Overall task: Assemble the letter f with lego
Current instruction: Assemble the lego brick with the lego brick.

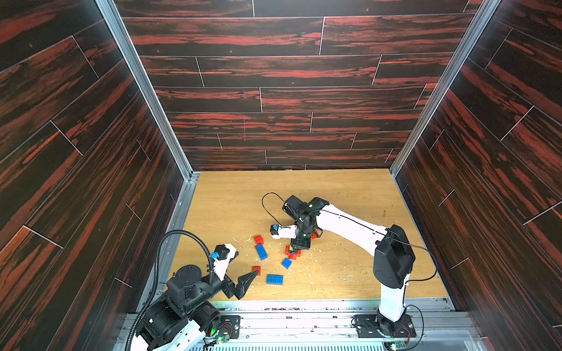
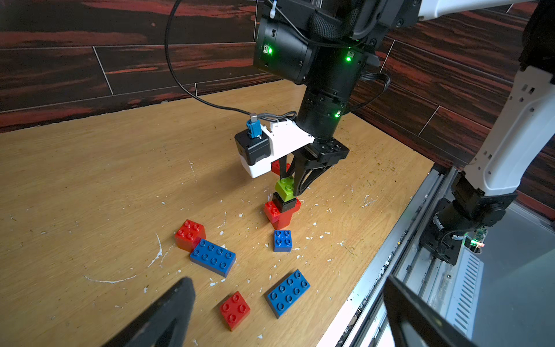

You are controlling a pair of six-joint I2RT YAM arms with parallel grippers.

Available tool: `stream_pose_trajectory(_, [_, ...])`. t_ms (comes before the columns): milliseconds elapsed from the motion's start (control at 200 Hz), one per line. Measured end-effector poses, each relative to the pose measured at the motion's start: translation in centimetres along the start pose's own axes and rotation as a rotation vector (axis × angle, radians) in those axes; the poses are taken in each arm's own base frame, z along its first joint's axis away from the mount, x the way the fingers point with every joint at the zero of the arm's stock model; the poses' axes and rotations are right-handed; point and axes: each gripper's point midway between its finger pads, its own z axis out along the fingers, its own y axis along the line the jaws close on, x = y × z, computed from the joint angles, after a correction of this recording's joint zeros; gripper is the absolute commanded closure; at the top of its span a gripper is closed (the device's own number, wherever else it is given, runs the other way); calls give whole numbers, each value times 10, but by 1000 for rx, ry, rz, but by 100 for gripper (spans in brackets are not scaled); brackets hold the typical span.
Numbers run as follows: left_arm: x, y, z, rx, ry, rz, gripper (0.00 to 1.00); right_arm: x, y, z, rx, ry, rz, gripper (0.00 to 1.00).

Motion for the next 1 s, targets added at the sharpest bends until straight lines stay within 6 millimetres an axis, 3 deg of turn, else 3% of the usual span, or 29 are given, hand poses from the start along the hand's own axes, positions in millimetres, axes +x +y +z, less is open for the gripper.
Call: stream_pose_trajectory(1002, [0,0,0,0,0,0,0,2,-2,8,-16,48,-4,85])
